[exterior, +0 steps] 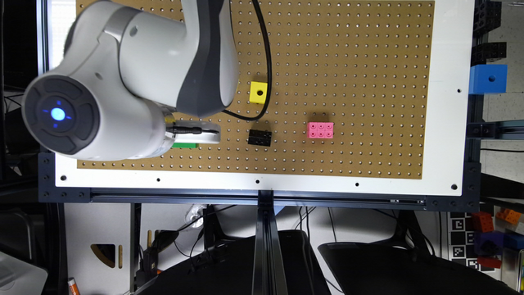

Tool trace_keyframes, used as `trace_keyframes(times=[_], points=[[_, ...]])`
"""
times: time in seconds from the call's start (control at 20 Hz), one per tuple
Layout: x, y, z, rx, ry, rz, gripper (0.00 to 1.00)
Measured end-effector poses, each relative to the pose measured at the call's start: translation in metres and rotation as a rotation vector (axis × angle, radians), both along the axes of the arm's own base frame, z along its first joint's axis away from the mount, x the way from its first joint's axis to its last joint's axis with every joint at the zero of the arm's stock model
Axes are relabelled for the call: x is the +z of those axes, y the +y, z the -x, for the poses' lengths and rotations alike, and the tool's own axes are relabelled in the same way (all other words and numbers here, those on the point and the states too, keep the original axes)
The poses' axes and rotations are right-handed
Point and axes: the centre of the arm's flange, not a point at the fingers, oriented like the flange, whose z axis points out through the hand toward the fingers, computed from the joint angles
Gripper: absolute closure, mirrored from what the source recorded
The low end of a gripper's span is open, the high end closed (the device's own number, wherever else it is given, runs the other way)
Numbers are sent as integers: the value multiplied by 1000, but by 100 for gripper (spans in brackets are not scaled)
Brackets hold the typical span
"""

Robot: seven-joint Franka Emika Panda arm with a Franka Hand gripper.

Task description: Pick up green block.

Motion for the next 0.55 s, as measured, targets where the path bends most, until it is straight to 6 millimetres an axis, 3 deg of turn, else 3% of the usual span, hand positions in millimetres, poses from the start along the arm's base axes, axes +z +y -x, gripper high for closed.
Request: trace_keyframes(times=[0.35, 0.55], points=[[32, 1, 3, 0, -7, 3, 100], [35, 1, 4, 0, -7, 4, 100]])
